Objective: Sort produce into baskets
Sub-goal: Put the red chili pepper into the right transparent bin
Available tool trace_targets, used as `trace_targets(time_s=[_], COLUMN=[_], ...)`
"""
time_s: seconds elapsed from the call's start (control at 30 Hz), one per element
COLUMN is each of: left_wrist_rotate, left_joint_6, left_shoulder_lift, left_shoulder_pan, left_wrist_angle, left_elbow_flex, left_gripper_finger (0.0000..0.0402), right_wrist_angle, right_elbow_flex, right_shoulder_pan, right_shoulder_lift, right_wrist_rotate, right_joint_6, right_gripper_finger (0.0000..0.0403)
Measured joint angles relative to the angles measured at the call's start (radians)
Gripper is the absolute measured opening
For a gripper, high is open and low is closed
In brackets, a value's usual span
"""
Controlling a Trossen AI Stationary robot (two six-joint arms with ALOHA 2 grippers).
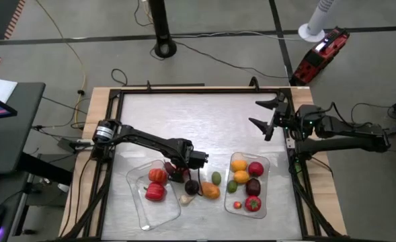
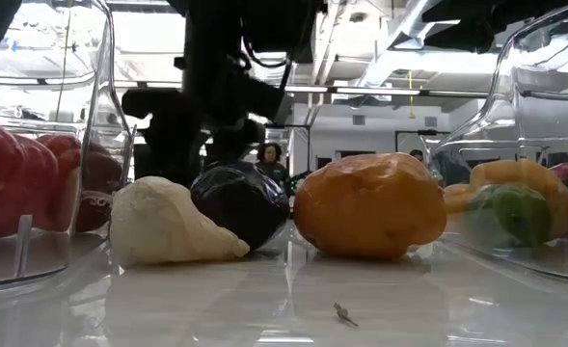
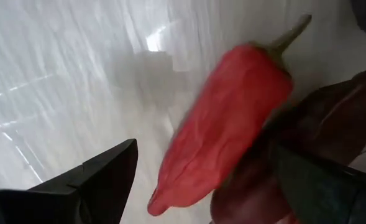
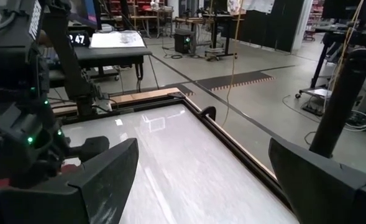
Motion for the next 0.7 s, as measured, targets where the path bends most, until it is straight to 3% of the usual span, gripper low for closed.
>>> trace_targets(time_s=[0.3,0.7], left_wrist_rotate=[-0.006,-0.035], left_joint_6=[0.034,0.059], left_shoulder_lift=[0.051,0.052], left_shoulder_pan=[0.002,0.003], left_wrist_angle=[-0.047,-0.028], left_elbow_flex=[0.002,0.022], left_gripper_finger=[0.0309,0.0177], right_wrist_angle=[-0.002,-0.003], right_elbow_flex=[0.000,0.000], right_shoulder_pan=[0.000,0.000], right_shoulder_lift=[0.000,0.000], right_wrist_rotate=[0.000,0.000], right_joint_6=[0.000,-0.003], right_gripper_finger=[0.0386,0.0386])
